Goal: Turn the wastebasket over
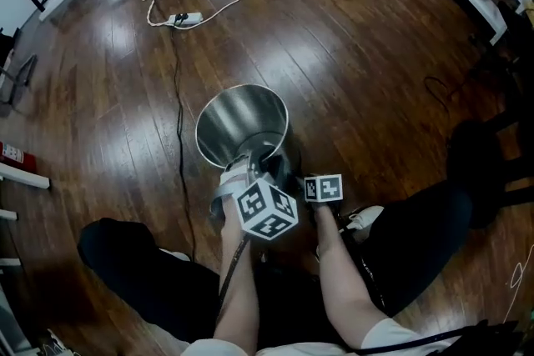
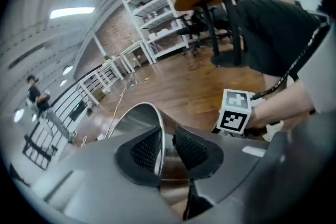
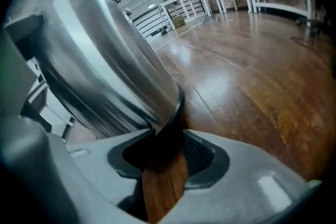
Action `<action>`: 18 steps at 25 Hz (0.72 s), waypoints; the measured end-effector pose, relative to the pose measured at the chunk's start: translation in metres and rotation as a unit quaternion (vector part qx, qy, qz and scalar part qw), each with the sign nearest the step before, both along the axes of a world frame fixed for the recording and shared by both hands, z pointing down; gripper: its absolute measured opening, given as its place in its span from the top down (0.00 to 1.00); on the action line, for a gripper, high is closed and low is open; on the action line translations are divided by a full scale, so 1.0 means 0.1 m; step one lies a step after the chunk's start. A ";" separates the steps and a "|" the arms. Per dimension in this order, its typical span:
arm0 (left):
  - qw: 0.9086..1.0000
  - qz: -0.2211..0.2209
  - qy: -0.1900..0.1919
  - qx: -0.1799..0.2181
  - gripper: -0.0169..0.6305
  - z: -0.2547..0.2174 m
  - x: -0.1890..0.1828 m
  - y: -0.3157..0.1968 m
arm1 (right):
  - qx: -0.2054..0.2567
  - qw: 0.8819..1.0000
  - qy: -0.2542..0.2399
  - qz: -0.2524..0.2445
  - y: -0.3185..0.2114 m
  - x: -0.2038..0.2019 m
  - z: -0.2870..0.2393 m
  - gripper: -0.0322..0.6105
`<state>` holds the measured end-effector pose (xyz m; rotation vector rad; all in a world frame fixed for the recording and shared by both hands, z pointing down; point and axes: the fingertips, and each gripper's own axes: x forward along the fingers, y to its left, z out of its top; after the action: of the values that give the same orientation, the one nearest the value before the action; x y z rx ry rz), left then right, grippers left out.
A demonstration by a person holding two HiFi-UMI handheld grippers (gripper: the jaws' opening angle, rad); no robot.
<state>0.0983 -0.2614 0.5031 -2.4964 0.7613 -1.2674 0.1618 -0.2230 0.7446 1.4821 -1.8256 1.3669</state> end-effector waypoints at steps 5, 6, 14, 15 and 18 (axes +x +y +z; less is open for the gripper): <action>0.994 0.053 -0.073 -0.054 0.83 0.55 0.11 0.46 | 0.024 0.998 0.002 0.062 0.02 0.36 -0.17 0.72; 0.995 0.049 -0.067 -0.054 0.83 0.58 0.08 0.46 | 0.040 0.997 -0.001 0.071 -0.02 0.40 -0.27 0.72; 0.991 -0.076 0.108 -0.009 0.77 0.32 -0.31 0.43 | 0.241 0.969 0.042 -0.013 -0.25 0.10 -1.58 0.72; 0.987 -0.094 0.131 -0.003 0.76 0.21 -0.42 0.43 | 0.269 0.962 0.049 -0.021 -0.24 0.05 -1.78 0.72; 0.960 -0.145 0.239 0.017 0.87 -0.23 -0.69 0.56 | 0.341 0.936 0.069 -0.045 -0.05 -0.12 -2.35 0.76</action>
<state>0.0295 -0.2053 0.4803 -2.7702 1.2843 -0.7050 0.1498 -0.2278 0.5100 1.7164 -2.3658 0.5678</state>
